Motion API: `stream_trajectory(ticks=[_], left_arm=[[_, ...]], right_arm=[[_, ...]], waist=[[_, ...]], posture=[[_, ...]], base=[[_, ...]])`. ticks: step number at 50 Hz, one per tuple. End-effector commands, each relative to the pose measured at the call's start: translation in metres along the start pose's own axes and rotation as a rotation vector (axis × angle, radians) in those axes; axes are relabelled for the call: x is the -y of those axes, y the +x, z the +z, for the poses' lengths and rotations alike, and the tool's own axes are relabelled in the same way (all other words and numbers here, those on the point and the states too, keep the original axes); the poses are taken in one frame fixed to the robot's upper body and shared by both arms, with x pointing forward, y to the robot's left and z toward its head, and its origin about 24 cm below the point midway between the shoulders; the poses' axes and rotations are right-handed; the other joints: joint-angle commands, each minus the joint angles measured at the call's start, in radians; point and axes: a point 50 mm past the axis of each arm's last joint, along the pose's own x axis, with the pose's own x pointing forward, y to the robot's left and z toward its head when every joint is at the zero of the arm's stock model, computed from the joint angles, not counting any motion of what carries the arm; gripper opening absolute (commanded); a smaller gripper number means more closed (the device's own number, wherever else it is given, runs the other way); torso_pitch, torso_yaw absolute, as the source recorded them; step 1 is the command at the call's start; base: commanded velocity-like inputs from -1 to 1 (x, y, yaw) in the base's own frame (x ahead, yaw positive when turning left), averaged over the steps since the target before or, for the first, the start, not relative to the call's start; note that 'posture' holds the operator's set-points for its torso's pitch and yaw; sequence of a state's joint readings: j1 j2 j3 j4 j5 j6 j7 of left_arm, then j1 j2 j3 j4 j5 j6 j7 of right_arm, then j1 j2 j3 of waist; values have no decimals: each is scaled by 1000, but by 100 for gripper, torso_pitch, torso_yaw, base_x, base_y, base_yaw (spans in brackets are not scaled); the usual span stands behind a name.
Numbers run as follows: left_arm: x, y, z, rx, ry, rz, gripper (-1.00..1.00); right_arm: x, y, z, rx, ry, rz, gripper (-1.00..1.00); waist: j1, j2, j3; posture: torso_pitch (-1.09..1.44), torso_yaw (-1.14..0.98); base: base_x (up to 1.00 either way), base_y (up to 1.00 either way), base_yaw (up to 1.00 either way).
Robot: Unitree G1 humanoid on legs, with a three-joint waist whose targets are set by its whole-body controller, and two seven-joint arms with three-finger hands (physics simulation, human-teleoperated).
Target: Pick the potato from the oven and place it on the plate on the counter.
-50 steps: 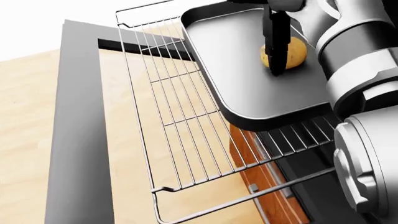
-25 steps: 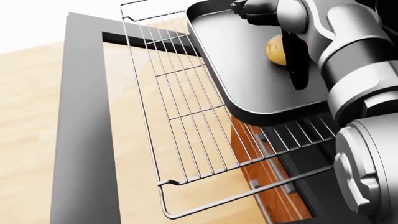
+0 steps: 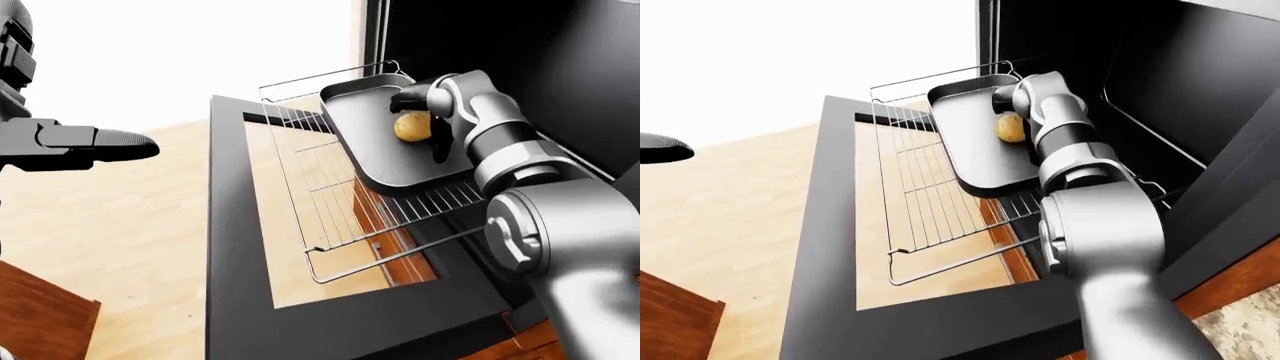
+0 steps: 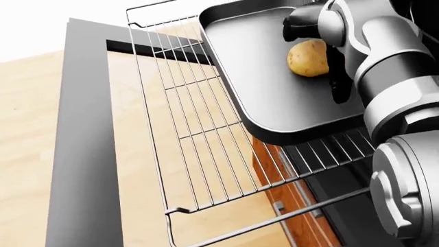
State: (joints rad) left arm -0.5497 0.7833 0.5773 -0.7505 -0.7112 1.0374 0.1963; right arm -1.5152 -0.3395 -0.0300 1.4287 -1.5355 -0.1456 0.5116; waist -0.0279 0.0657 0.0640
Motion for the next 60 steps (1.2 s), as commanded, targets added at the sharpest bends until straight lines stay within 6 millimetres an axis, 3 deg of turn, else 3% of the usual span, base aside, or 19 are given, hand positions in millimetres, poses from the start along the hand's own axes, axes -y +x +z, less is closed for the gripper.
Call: stream_trajectory(ticks=[1,4,18,19,24,31,45,52,60], left_arm=[[-5,-1,11,64,10,30,100],[-6,-1,9,62,9,32,100],[-7,-3,10,62,9,39,100],[-7,-3,10,63,8,39,100],[-9,-5,9,64,8,43,100],[-12,-7,7,62,9,48,100],[-10,-5,10,68,8,47,100],[-9,-4,10,64,10,44,100],[-7,-4,9,62,10,40,100]], right_arm=[[27,-12,-2,-10,-8,-101,33],[25,-11,-1,-8,-13,-86,20],[22,-9,0,-3,-11,-101,1],[21,-9,0,0,-10,-106,-7],[23,-9,1,13,-15,-140,-100],[29,-11,4,40,-12,-226,-100],[59,-27,12,121,-57,-481,-100],[89,-48,28,291,125,-594,-100],[120,-75,22,408,346,-657,-100]], waist=[[0,1,-29],[0,1,-27],[-1,1,-28],[-1,1,-27],[0,2,-27],[0,4,-26],[2,4,-25],[0,4,-22],[-2,1,-19]], posture=[[0,0],[0,0],[0,0],[0,0],[0,0],[0,0],[0,0],[0,0],[0,0]], base=[[0,0,0],[0,0,0],[0,0,0],[0,0,0],[0,0,0],[0,0,0],[0,0,0],[0,0,0],[0,0,0]])
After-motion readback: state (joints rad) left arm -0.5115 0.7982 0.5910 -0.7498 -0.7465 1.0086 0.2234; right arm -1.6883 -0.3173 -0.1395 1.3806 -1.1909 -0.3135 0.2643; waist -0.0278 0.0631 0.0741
